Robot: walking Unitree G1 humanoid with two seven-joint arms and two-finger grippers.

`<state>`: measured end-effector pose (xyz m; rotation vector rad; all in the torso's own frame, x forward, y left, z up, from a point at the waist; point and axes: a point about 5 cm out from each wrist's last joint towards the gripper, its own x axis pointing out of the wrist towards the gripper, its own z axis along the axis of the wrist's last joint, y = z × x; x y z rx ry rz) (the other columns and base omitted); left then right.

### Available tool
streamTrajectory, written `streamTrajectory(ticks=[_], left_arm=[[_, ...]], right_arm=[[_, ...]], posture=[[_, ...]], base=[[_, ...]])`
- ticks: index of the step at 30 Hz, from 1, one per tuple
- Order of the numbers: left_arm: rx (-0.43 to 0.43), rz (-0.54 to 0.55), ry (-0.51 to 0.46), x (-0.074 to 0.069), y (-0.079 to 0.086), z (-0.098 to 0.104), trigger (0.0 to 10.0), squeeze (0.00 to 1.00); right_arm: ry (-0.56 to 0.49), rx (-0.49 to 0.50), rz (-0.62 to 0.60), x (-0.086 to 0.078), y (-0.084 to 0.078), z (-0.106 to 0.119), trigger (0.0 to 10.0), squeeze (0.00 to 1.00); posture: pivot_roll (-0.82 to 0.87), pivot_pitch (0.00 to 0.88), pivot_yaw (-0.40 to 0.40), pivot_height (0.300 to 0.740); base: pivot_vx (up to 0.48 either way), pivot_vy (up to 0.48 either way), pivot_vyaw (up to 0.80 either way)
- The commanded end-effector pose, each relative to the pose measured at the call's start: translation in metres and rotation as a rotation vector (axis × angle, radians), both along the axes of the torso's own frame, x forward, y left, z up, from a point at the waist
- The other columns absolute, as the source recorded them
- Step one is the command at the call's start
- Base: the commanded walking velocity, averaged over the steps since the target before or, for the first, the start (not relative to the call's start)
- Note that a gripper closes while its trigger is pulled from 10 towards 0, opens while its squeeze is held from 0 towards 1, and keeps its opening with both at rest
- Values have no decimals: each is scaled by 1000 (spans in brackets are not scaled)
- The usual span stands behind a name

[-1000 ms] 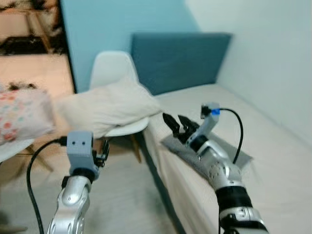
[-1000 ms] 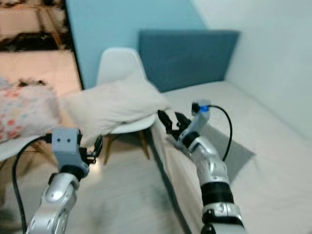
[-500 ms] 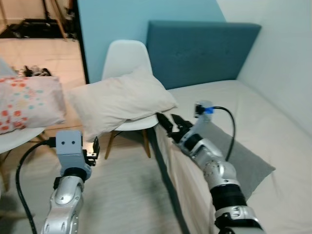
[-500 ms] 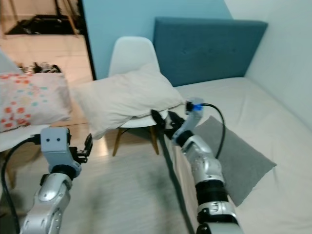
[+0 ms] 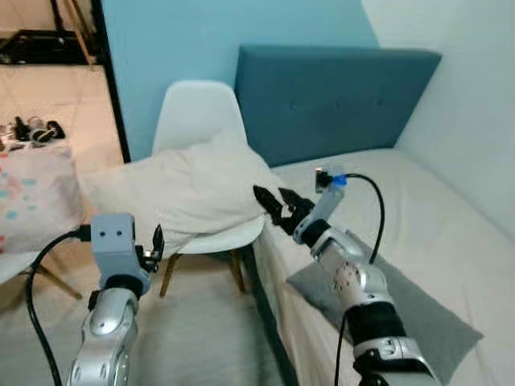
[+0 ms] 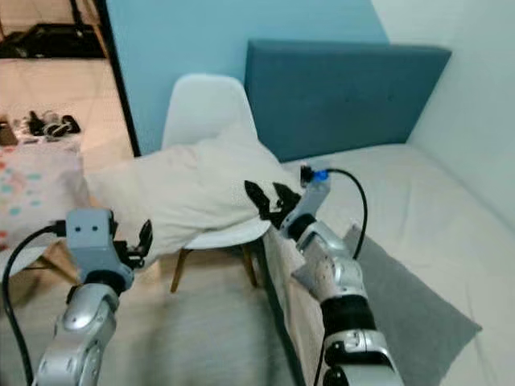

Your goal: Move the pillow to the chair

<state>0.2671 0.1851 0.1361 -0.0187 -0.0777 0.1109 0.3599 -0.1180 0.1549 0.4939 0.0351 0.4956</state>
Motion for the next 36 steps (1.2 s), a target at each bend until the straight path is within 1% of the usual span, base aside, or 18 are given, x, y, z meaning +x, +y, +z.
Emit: streamTrajectory(ticks=[1, 2, 3, 4, 5, 7, 9, 12, 17, 20, 22, 23, 29, 32, 34, 36], left_arm=[[-23, -33, 6, 0, -7, -1, 10000, 0], [-24, -36, 7, 0, -7, -1, 10000, 0], [-24, -36, 7, 0, -7, -1, 10000, 0], [-25, -42, 9, 0, -8, -1, 10000, 0], [-25, -42, 9, 0, -8, -1, 10000, 0], [-36, -66, 7, 1, -9, -1, 10000, 0], [-59, -117, -5, 2, -11, 0, 10000, 0], [-82, -151, -11, 2, -11, 0, 10000, 0], [-86, -163, -10, 2, -11, 0, 10000, 0], [-88, -169, -10, 2, -11, 0, 10000, 0], [-88, -170, -10, 2, -11, 0, 10000, 0], [-97, -179, -12, 2, -11, -1, 10000, 0], [-106, -191, -18, 2, -11, -1, 10000, 0], [-107, -190, -21, 1, -11, -1, 10000, 0], [-104, -186, -23, 1, -11, -1, 10000, 0], [-94, -172, -30, 1, -10, 0, 10000, 0]], right_arm=[[77, 45, -99, 3, -22, -8, 10000, 0], [95, 54, -133, 5, -29, -9, 10000, 0], [95, 54, -133, 5, -29, -9, 10000, 0], [105, 37, -163, 7, -35, -10, 10000, 0], [105, 37, -163, 7, -35, -10, 10000, 0], [120, -18, -212, 9, -47, -13, 10000, 0], [135, -72, -243, 9, -55, -17, 10000, 0], [147, -97, -264, 9, -60, -20, 10000, 0], [168, -124, -294, 10, -66, -23, 10000, 0], [187, -151, -330, 11, -73, -25, 10000, 0], [187, -154, -332, 11, -74, -25, 10000, 0], [194, -180, -350, 12, -78, -26, 10000, 0], [204, -213, -378, 12, -85, -28, 10000, 0], [200, -211, -373, 13, -85, -27, 10000, 0], [190, -208, -357, 13, -82, -26, 10000, 0], [163, -205, -310, 14, -74, -23, 10000, 0]], posture=[[-16, 0, -99, 740], [-16, 0, -99, 740], [-16, 0, -99, 740], [-17, 0, -98, 740], [-17, 0, -98, 740], [-17, 0, -98, 740], [-17, 0, -97, 740], [-18, 0, -96, 740], [-19, 0, -95, 740], [-19, 0, -93, 740], [-19, 0, -93, 740], [-22, 0, -94, 740], [-23, 0, -93, 740], [-24, 0, -95, 740], [-25, 0, -96, 740], [-25, 0, -98, 740]], base=[[0, 0, -700], [0, 0, -706], [0, 0, -706], [0, 0, -700], [0, 0, -700], [0, 0, -700], [0, 0, -700], [0, 0, -698], [0, 0, -698], [0, 0, -694], [0, 0, -694], [0, 0, -694], [0, 0, -694], [0, 0, -694], [0, 0, -700], [0, 0, -694]])
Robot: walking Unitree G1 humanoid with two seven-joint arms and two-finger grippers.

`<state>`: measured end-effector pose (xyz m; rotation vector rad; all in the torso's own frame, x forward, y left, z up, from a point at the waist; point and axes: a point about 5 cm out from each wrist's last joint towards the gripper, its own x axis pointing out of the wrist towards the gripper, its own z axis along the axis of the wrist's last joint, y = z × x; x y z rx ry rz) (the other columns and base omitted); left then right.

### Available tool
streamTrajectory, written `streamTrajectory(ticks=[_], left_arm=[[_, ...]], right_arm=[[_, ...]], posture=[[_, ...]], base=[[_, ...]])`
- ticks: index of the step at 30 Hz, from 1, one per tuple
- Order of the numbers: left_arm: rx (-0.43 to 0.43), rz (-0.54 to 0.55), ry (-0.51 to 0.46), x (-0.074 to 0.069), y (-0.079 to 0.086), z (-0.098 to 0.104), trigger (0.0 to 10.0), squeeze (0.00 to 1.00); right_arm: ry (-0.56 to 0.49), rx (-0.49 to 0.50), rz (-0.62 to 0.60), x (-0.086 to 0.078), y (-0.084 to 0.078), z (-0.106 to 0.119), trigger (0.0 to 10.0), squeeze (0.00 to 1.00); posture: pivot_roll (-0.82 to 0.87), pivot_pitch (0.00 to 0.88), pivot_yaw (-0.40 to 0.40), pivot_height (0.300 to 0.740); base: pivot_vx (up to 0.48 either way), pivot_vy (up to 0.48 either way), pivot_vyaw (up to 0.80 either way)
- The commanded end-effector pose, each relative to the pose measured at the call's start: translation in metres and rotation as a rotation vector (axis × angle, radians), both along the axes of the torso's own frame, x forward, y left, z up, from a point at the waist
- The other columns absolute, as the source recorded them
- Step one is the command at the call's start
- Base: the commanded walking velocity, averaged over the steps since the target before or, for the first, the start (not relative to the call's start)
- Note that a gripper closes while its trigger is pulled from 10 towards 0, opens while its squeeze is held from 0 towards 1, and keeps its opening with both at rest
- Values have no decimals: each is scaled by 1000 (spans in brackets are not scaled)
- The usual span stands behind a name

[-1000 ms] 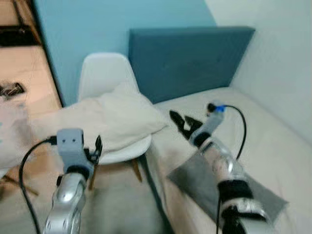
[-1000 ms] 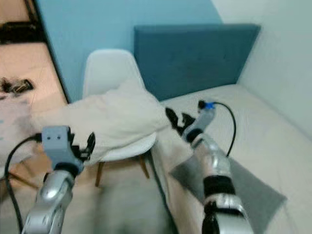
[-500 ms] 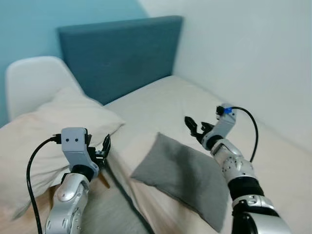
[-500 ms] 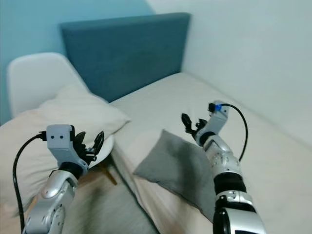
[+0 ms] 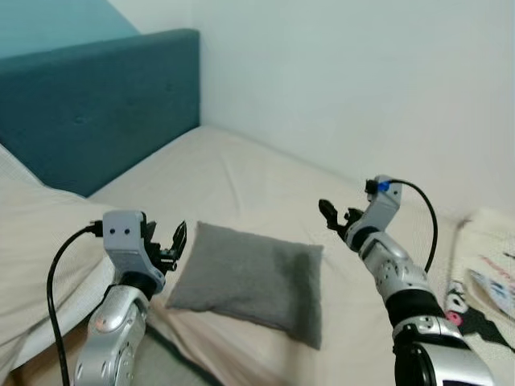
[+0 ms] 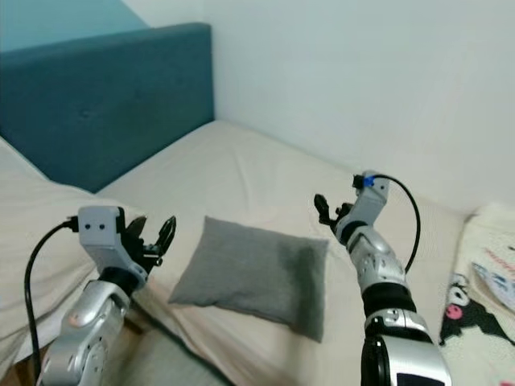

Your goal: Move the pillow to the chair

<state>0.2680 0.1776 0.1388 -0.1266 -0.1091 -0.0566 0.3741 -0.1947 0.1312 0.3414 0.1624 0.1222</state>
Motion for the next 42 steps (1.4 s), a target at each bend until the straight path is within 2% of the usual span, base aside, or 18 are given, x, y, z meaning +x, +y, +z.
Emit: streamTrajectory(ticks=[1, 4, 8, 10, 12, 14, 15, 19, 20, 21, 23, 24, 25, 27, 30, 33, 35, 42], left_arm=[[6, -2, 9, 0, -2, -3, 10000, 0], [66, 49, -3, 0, 6, 0, 10000, 0], [111, 96, -2, 0, 15, 0, 10000, 0], [168, 203, 25, 0, 41, -5, 10000, 0], [168, 203, 25, 0, 41, -5, 10000, 0], [189, 275, 40, -3, 59, -5, 10000, 0], [189, 275, 40, -3, 59, -5, 10000, 0], [211, 335, 47, -9, 73, -4, 10000, 0], [211, 335, 47, -9, 73, -4, 10000, 0], [221, 343, 57, -13, 75, -5, 10000, 0], [227, 345, 63, -16, 75, -6, 10000, 0], [231, 347, 73, -19, 75, -8, 10000, 0], [231, 347, 73, -19, 75, -8, 10000, 0], [239, 348, 90, -27, 74, -12, 10000, 0], [247, 348, 112, -35, 74, -17, 10000, 0], [259, 350, 144, -43, 75, -23, 10000, 0], [263, 350, 152, -43, 76, -23, 10000, 0], [287, 341, 130, -38, 81, -11, 10000, 0]], right_arm=[[-5, -10, 22, 0, 3, 0, 10000, 0], [-18, -40, 82, -1, 11, -1, 10000, 0], [-21, -53, 102, -2, 13, -3, 10000, 0], [-23, -70, 119, -2, 13, -3, 10000, 0], [-23, -70, 119, -2, 13, -3, 10000, 0], [-43, -97, 147, -3, 14, -3, 10000, 0], [-43, -97, 147, -3, 14, -3, 10000, 0], [-165, -109, 194, -10, 21, 8, 10000, 0], [-165, -109, 194, -10, 21, 8, 10000, 0], [-180, -131, 192, -20, 23, 5, 10000, 0], [-180, -142, 191, -26, 23, 3, 10000, 0], [-175, -162, 192, -37, 24, -3, 10000, 0], [-175, -162, 192, -37, 24, -3, 10000, 0], [-164, -196, 195, -55, 24, -12, 10000, 0], [-142, -200, 191, -66, 25, -20, 10000, 0], [-84, -230, 177, -71, 23, -29, 10000, 0], [-67, -222, 160, -68, 21, -30, 10000, 0], [-87, -157, 89, -59, 13, -15, 10000, 0]], posture=[[-25, 0, -98, 740], [-25, 0, -101, 740], [-24, 0, -101, 740], [-25, 0, -106, 740], [-25, 0, -106, 740], [-27, 0, -107, 740], [-27, 0, -107, 740], [-29, 0, -108, 740], [-29, 0, -108, 740], [-36, 0, -106, 740], [-36, 0, -106, 740], [-42, 0, -101, 740], [-42, 0, -101, 740], [-42, 0, -97, 740], [-49, 0, -83, 740], [-46, 1, -69, 740], [-46, 3, -66, 735], [-52, 31, -58, 715]], base=[[0, 0, -694], [0, 0, -685], [0, 0, -669], [0, 0, -666], [0, 0, -663], [0, 0, -634], [0, 0, -606], [0, 0, 0], [0, 0, 0], [0, 0, 0], [0, 0, 0], [0, 0, 0], [0, 0, 0], [0, 0, 0], [0, 0, 0], [0, 0, 0], [0, 0, 0], [0, 0, 0]])
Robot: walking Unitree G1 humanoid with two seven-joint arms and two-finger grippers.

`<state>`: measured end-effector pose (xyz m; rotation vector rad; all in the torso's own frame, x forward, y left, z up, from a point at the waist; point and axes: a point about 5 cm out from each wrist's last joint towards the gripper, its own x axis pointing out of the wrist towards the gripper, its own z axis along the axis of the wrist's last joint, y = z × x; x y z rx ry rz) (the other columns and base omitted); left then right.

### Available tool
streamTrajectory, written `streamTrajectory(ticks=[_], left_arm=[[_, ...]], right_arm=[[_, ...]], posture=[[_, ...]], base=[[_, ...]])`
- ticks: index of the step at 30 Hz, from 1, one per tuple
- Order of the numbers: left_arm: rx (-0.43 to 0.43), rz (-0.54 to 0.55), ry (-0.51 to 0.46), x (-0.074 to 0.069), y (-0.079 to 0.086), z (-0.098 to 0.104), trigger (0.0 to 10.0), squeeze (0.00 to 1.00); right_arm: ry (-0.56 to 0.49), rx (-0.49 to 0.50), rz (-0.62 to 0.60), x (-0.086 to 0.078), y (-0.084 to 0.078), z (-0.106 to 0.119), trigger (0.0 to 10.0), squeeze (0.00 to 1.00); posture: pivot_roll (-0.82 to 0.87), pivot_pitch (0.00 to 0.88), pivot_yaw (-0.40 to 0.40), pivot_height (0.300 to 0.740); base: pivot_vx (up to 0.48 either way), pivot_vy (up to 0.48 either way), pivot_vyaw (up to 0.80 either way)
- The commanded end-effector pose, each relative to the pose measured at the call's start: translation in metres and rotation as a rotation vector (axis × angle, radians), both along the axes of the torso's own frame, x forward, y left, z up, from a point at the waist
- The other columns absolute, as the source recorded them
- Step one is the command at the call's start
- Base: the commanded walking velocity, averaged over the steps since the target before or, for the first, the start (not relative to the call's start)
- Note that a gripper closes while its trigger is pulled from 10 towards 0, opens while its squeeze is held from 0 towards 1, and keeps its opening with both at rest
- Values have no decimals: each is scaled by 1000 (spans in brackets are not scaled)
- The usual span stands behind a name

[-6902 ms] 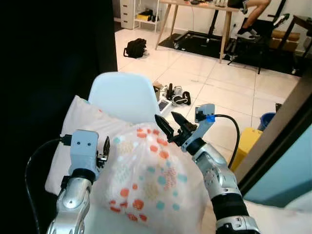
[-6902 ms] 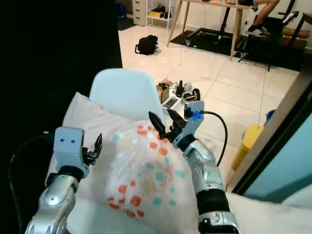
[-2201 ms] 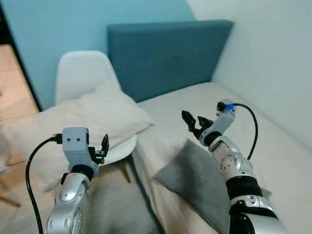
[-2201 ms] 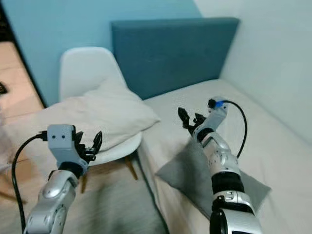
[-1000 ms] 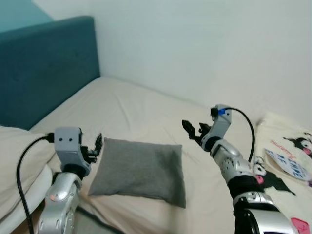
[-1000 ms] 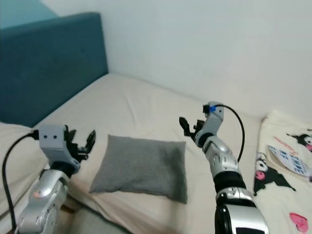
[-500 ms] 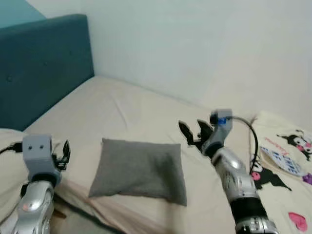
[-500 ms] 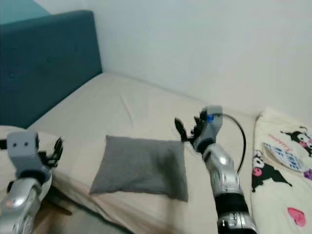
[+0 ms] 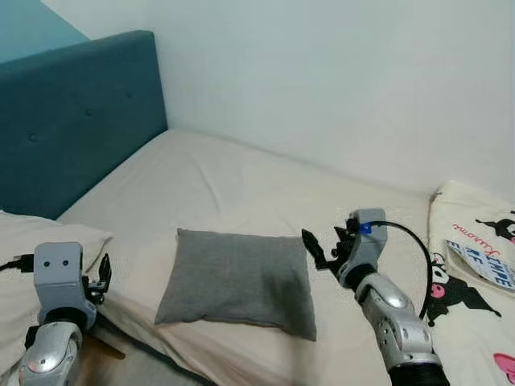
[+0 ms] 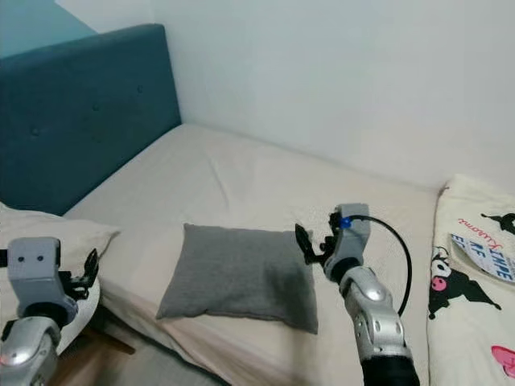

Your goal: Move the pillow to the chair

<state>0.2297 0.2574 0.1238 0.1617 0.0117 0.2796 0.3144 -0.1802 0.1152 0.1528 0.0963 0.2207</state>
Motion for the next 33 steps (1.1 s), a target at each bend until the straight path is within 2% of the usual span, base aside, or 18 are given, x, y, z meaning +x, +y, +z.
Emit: streamTrajectory(ticks=[1, 6, 16, 21, 29, 33], left_arm=[[22, -9, -13, 3, 2, 8, 10000, 0], [35, -8, -47, 7, 3, 19, 10000, 0], [31, 20, -57, 4, 3, 22, 10000, 0], [32, 25, -63, 4, 3, 25, 10000, 0], [36, 31, -57, -1, 4, 24, 10000, 0], [45, 27, -50, -3, 5, 25, 10000, 0]], right_arm=[[-1, 37, -31, 4, -5, 6, 10000, 0], [14, 115, -92, 18, -19, 12, 10000, 0], [20, 139, -132, 34, -28, 21, 10000, 0], [32, 142, -152, 36, -32, 19, 10000, 0], [61, 150, -162, 36, -30, 12, 10000, 0], [81, 143, -209, 36, -39, 7, 10000, 0]], posture=[[-53, 36, -65, 710], [-60, 56, -81, 685], [-45, 62, -99, 650], [-39, 68, -100, 630], [-32, 76, -99, 610], [-23, 77, -93, 595]], base=[[0, 0, 0], [0, 0, 0], [0, 0, 0], [0, 0, 0], [0, 0, 0], [0, 0, 0]])
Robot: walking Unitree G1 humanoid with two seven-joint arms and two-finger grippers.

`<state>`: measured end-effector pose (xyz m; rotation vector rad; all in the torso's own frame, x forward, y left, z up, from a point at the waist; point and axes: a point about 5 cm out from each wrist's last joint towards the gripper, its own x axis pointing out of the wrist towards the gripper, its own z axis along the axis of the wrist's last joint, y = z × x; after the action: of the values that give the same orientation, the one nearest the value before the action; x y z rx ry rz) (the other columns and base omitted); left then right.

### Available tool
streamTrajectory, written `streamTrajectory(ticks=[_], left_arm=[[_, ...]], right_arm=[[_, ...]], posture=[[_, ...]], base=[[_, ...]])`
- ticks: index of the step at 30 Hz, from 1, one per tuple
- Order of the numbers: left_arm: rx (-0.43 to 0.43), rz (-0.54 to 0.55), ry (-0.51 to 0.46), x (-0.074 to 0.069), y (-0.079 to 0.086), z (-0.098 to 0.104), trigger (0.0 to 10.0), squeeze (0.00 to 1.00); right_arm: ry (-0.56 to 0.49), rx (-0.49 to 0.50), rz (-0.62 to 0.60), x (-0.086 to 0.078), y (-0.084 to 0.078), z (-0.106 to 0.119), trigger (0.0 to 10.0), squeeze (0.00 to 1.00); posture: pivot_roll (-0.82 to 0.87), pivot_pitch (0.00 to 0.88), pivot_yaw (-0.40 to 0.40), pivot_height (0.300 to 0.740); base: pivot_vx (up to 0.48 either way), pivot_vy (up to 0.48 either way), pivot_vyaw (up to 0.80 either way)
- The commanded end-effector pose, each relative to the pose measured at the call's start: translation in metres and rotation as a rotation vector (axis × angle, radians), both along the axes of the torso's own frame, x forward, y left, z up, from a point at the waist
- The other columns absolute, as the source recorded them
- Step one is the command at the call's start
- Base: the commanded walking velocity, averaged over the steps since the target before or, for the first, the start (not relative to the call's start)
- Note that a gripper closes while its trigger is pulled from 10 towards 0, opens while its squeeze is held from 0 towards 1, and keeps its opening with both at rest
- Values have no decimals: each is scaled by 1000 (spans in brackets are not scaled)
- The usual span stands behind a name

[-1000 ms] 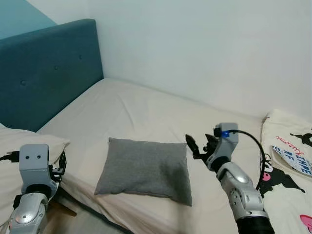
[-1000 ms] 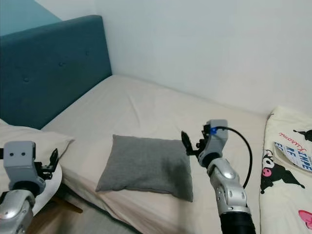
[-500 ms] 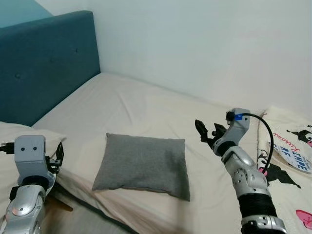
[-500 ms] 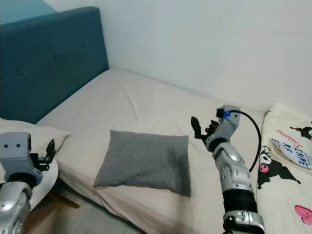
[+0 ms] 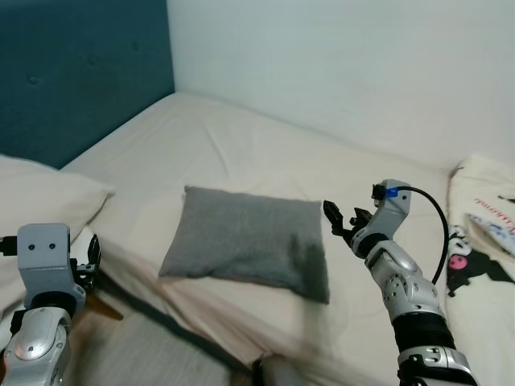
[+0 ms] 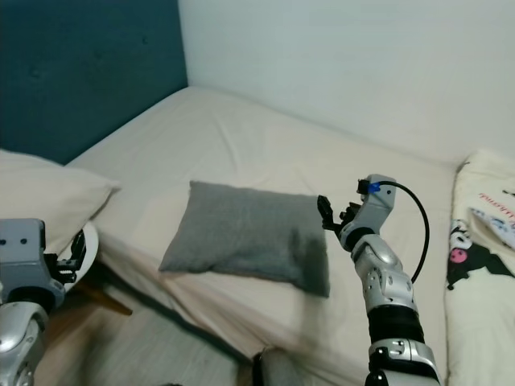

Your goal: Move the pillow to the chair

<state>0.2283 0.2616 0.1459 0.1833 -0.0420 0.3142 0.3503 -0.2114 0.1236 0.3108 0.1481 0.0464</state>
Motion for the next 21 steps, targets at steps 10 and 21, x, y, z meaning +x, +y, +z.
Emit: streamTrajectory(ticks=[10, 21], left_arm=[[31, -27, 18, -4, 0, 5, 10000, 0], [64, -43, 25, -8, 4, 16, 10000, 0]], right_arm=[[71, 31, -150, -5, -27, -18, 10000, 0], [132, 144, -194, -12, -34, -44, 10000, 0]], posture=[[-5, 85, -76, 570], [31, 142, -41, 540]], base=[[0, 0, 0], [0, 0, 0]])
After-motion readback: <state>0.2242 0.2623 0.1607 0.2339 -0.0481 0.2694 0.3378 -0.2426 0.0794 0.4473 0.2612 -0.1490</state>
